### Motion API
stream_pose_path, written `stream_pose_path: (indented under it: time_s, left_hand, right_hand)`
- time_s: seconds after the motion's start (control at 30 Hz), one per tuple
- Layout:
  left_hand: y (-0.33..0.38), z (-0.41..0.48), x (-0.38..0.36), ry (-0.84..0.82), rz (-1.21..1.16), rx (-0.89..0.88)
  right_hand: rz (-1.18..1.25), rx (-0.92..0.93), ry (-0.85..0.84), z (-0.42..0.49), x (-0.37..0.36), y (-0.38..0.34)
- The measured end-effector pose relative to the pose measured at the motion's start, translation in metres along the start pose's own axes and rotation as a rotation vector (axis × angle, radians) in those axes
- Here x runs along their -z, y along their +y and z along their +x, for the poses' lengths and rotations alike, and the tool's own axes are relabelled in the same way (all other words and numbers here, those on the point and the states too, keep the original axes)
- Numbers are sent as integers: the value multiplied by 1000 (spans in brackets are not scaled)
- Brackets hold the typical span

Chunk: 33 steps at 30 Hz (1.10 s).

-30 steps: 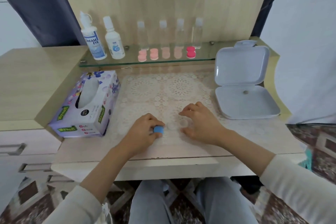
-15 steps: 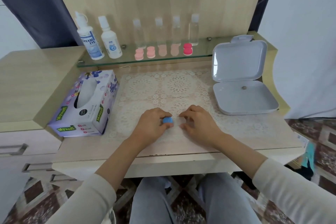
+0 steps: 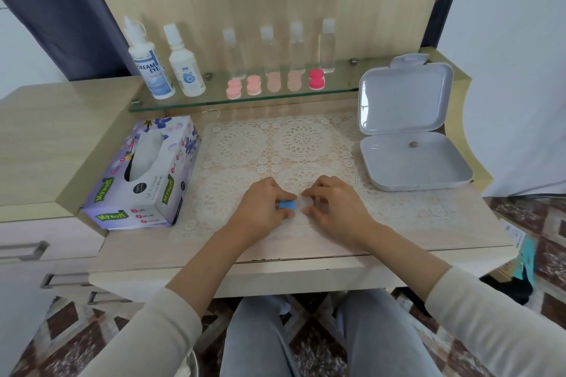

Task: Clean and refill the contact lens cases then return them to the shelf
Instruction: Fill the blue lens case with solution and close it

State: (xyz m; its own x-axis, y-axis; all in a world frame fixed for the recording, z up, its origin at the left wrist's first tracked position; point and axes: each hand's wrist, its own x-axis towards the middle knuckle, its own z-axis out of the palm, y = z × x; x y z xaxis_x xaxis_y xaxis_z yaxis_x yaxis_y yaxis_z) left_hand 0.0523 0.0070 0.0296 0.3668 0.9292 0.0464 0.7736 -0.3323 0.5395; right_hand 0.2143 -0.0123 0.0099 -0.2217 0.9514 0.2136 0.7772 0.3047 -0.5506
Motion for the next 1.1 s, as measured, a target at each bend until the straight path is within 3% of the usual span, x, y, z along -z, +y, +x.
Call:
stream_pose_path:
  time_s: [0.2,0.37,0.57,0.77,0.93,1.1]
  left_hand:
    - [-4,-4,3,32,-91,-12]
    - [-3,-3,2,94,15,52]
    - [2,-2,9,-6,-48,-57]
    - [3,0,2,66,131,61]
    - [-1,-2,3,27,-15,-48]
    - [0,-1,-1,82,58,75]
  right_hand:
    - [1,2,9,1,0,-2]
    - [1,15,26,0,-1,-1]
    - [6,25,43,0,-3,0]
    - [15,30,61,-2,-4,0]
    - [16,23,59,-1,-5,0]
    - [9,28,58,-1,-6,1]
